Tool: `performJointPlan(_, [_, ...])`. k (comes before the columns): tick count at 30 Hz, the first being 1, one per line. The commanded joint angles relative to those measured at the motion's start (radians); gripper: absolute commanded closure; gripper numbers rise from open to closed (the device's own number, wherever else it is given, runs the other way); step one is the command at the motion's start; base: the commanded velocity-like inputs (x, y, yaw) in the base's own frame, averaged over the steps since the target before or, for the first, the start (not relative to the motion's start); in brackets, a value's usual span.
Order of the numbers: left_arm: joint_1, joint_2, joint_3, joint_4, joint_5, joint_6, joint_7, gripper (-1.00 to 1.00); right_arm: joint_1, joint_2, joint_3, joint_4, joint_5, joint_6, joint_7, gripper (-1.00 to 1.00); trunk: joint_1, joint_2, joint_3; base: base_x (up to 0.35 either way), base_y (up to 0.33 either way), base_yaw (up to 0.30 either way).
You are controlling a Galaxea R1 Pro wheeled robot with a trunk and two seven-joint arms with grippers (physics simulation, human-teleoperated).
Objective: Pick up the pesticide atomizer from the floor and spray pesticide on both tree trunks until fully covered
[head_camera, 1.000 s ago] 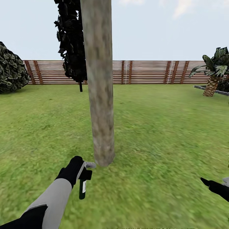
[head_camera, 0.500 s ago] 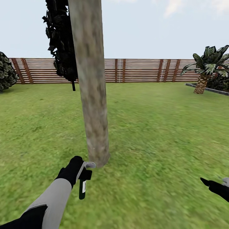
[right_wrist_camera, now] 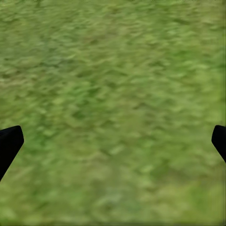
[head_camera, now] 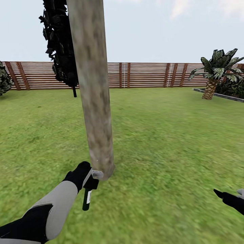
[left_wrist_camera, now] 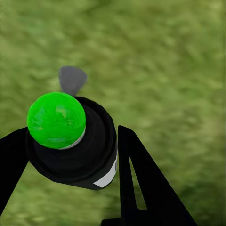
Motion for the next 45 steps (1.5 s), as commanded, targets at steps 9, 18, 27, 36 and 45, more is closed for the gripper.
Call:
performJointPlan(9, [-0.001,0.064,0.005,-0.004,0.004,0.002,-0.079,1.00,0.000,-0.006,-0.001,0.000,0.000,0.000,0.000,-1.00,0.000,0.000,0.000,0.000,0.000,-0.001])
performJointPlan(18, [-0.060,0.086,0.004,-0.011,0.001,0.005,-0.140,1.00,0.000,-0.007,-0.002,0.001,0.000,0.000,0.000,-1.00,0.000,0.000,0.000,0.000,0.000,0.000])
performJointPlan(27, [-0.153,0.099,-0.001,-0.001,0.000,0.009,-0.153,1.00,0.000,-0.008,-0.003,0.002,0.000,0.000,-0.001,-1.00,0.000,0.000,0.000,0.000,0.000,0.000])
performJointPlan(36, [-0.254,0.099,-0.107,0.071,-0.001,0.011,-0.156,1.00,0.000,-0.008,-0.003,0.002,0.000,0.000,-0.002,-1.00,0.000,0.000,0.000,0.000,0.000,0.000])
performJointPlan(45, [-0.386,0.100,-0.132,0.137,0.000,0.011,-0.164,1.00,0.000,-0.008,-0.004,0.002,0.000,0.000,-0.002,-1.00,0.000,0.000,0.000,0.000,0.000,0.000])
